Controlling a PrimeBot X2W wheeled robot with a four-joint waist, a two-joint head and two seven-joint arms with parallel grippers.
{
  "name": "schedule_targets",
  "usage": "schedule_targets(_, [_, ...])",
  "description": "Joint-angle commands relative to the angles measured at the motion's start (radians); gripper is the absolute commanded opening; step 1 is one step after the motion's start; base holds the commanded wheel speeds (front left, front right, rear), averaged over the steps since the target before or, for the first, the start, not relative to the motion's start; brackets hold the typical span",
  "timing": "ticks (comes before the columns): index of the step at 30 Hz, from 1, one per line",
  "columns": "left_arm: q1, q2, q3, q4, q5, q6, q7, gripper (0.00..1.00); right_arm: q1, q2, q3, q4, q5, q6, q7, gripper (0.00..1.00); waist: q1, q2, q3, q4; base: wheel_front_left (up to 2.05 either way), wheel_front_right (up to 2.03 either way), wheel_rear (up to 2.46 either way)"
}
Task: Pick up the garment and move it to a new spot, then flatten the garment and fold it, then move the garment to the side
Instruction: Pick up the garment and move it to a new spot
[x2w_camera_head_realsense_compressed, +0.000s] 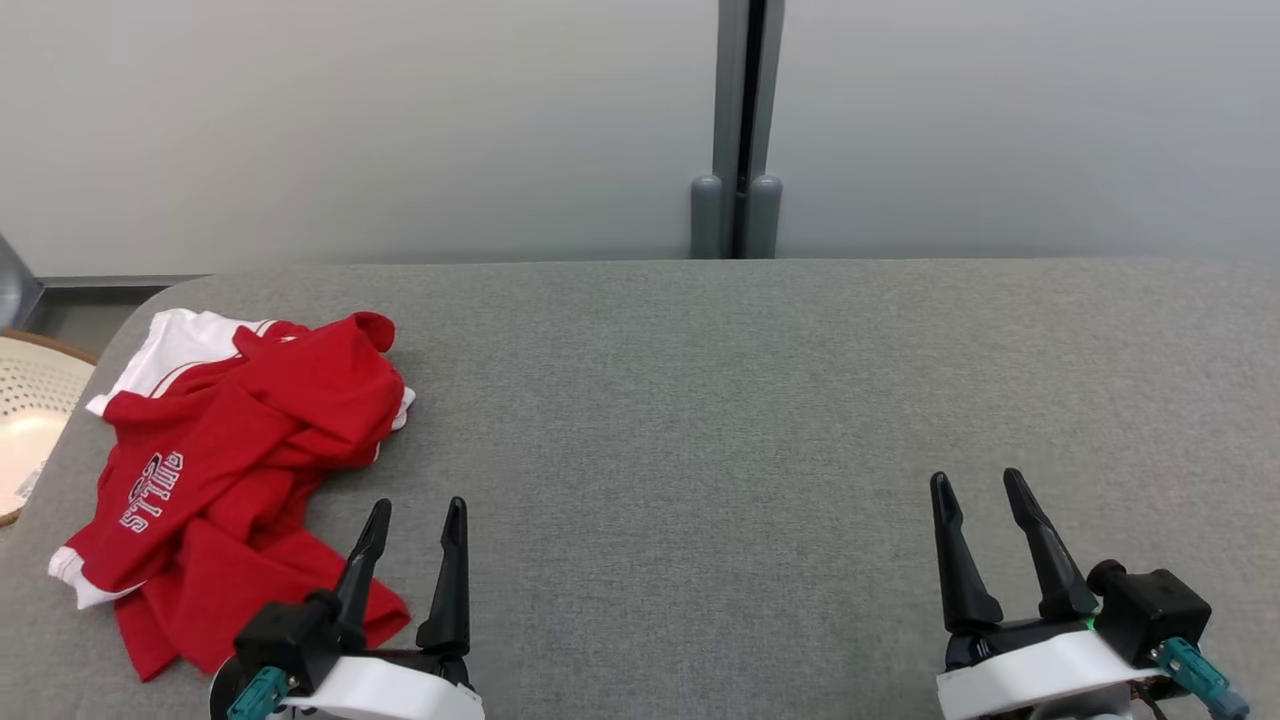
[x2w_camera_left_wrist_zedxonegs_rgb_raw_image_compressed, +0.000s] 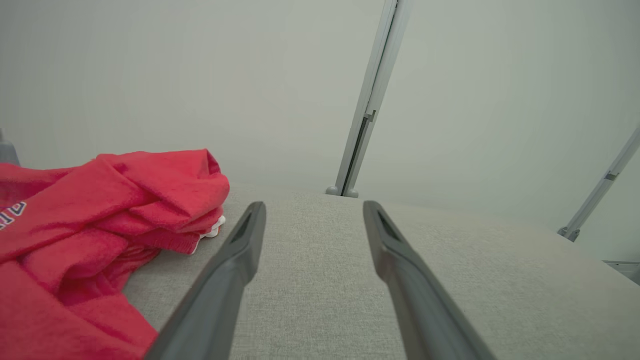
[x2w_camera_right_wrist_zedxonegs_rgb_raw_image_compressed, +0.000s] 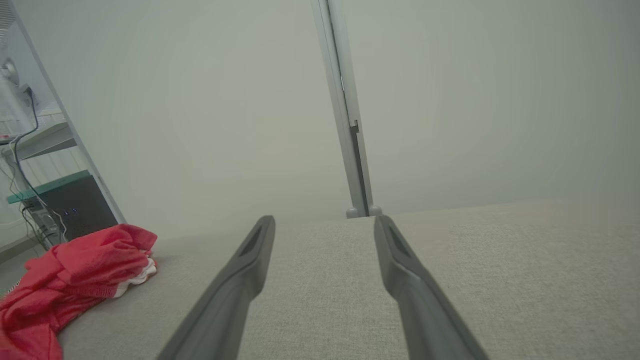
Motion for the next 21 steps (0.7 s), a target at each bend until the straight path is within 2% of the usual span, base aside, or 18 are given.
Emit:
schedule_targets(1, [-0.006, 0.004, 0.003, -0.001, -0.003, 0.004, -0.002, 1.00, 0.009, -0.002, 0.008, -0.003, 0.008, 0.000, -0.006, 1.00, 0.0000, 0.0000, -0.006, 0.047, 0.00, 0.00, 0.00])
schedule_targets(7, [0.006, 0.004, 0.022, -0.009, -0.008, 0.013, -0.002, 1.00, 0.021, -0.003, 0.034, 0.003, 0.019, 0.000, -0.006, 1.00, 0.0000, 0.0000, -0.020, 0.138, 0.00, 0.00, 0.00])
schedule_targets(18, [0.036, 0.004, 0.066, -0.008, 0.017, -0.009, -0.001, 1.00, 0.030, -0.003, 0.103, 0.016, 0.061, 0.000, -0.006, 1.00, 0.0000, 0.0000, -0.051, 0.330, 0.00, 0.00, 0.00])
schedule_targets(21, [0.038, 0.004, 0.073, -0.004, 0.020, -0.010, -0.001, 1.00, 0.031, -0.002, 0.112, 0.017, 0.067, 0.000, -0.006, 1.00, 0.0000, 0.0000, -0.053, 0.355, 0.00, 0.00, 0.00])
